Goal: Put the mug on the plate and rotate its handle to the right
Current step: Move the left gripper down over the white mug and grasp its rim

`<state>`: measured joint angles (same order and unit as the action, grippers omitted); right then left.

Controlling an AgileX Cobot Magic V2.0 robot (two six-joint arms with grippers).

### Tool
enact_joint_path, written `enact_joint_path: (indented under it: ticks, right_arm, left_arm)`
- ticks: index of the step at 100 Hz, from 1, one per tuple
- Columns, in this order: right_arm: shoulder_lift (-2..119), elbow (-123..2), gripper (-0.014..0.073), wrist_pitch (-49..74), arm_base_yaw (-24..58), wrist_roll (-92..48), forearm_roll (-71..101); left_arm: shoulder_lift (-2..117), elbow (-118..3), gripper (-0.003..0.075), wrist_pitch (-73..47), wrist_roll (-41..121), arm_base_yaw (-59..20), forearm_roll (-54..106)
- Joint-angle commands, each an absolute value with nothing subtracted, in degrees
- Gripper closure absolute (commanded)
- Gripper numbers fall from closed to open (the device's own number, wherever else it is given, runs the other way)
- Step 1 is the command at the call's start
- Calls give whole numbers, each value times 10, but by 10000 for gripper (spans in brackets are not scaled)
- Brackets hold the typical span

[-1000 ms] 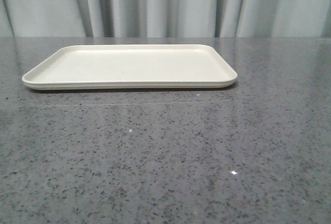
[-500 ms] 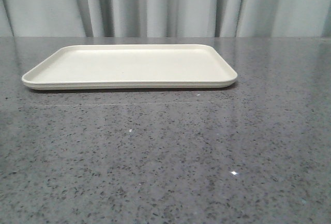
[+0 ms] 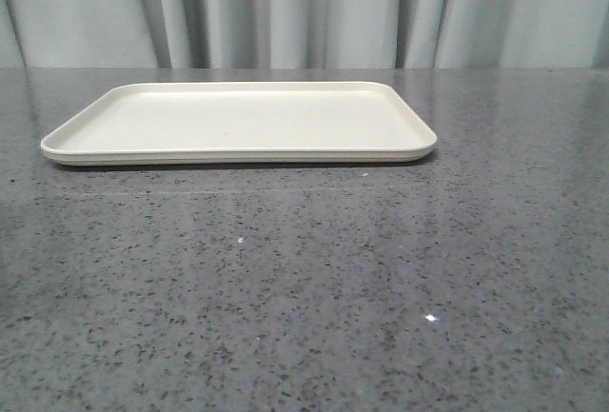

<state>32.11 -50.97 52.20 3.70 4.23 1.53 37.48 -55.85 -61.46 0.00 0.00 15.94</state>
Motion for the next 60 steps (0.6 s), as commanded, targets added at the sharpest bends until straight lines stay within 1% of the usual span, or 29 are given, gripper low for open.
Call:
enact_joint_path:
  ticks: [1, 7, 14, 19, 21, 24, 26, 29, 31, 36, 43, 60]
  right_arm:
    - [328, -528, 645, 487, 37, 38, 14]
    - [328, -528, 603, 487, 37, 38, 14]
    - [328, -528, 515, 487, 37, 38, 14]
    - [328, -528, 417, 487, 37, 38, 14]
    - [328, -528, 391, 487, 37, 38, 14]
    - [328, -528, 322, 487, 37, 38, 14]
    - [328, -528, 280, 487, 37, 38, 14]
    - [328, -528, 228, 487, 37, 38, 14]
    - [328, -528, 191, 487, 37, 38, 14]
    - [328, -528, 124, 487, 37, 38, 14]
    - [328, -528, 75, 487, 37, 38, 14]
    - [328, -528, 72, 487, 37, 38, 14]
  left_arm:
    - [379, -578, 734, -585, -5, -4, 177]
    - [379, -578, 701, -586, 0, -4, 177]
    - [379, -578, 616, -586, 0, -4, 177]
    - [379, -578, 528, -586, 0, -4, 177]
    - [379, -578, 484, -586, 0, -4, 177]
    - [379, -578, 407, -586, 0, -4, 177]
    - [379, -578, 376, -586, 0, -4, 177]
    - [379, -578, 301, -586, 0, -4, 177]
    - [379, -578, 273, -586, 0, -4, 177]
    - [379, -578, 182, -586, 0, -4, 177]
    - [379, -578, 131, -587, 0, -4, 177]
    - [379, -578, 134, -590, -5, -4, 174]
